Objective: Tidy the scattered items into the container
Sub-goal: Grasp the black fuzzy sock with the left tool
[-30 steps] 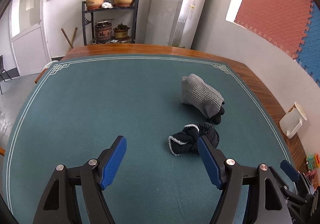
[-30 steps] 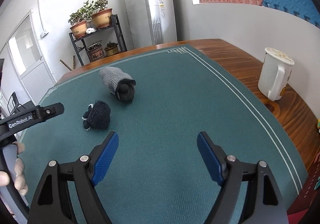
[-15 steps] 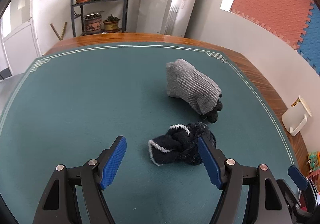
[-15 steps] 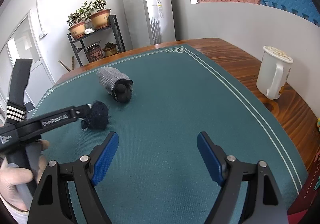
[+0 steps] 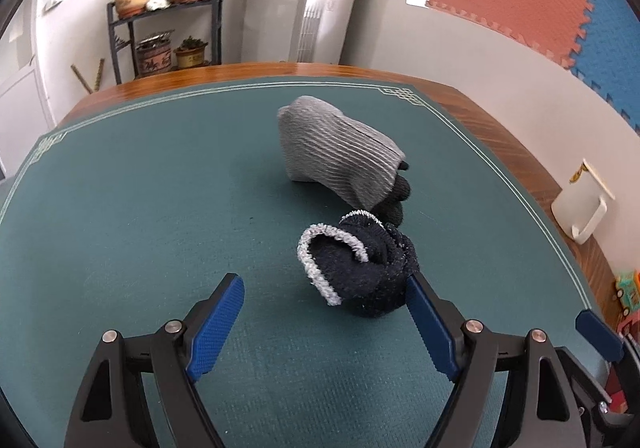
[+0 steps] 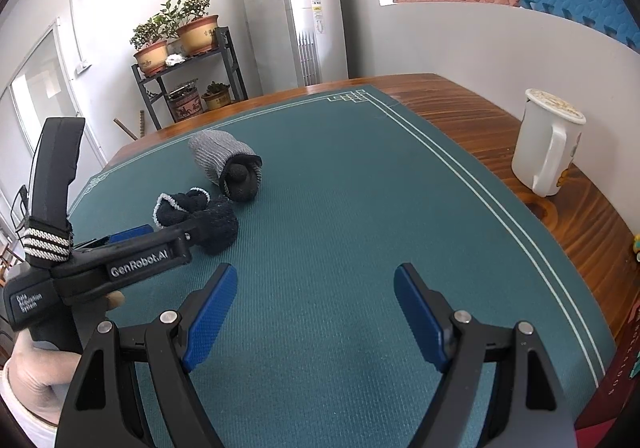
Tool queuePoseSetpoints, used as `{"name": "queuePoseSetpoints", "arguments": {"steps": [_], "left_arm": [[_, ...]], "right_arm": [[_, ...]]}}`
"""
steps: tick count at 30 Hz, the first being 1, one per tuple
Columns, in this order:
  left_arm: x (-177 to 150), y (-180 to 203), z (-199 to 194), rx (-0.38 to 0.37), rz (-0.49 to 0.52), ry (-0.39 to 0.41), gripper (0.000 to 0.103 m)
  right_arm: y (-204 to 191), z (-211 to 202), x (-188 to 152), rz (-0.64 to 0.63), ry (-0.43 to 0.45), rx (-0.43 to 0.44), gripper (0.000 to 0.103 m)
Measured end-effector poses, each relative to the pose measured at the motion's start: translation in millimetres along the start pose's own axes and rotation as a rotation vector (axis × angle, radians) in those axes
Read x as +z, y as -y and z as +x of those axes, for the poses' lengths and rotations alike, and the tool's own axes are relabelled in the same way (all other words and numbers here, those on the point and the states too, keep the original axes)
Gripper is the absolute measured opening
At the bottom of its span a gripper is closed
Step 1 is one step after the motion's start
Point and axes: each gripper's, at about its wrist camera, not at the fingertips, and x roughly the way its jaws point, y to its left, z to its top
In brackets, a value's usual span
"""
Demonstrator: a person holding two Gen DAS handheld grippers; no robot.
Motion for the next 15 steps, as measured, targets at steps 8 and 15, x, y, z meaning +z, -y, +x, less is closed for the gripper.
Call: {"name": "queuePoseSetpoints", "arguments": {"steps": [8, 15], "left_arm": [[7.2, 3.6, 8.8, -0.014, 0.018, 0.027, 0.085], [15.0, 9.8, 17.8, -0.036, 0.032, 0.026, 0.085]], "right_arm": [[-0.3, 2.5, -1.2, -0.002, -0.002, -0.008, 0.084], [-1.1, 3.7, -1.6, -0.002, -0.002, -0.016, 0.083]]}}
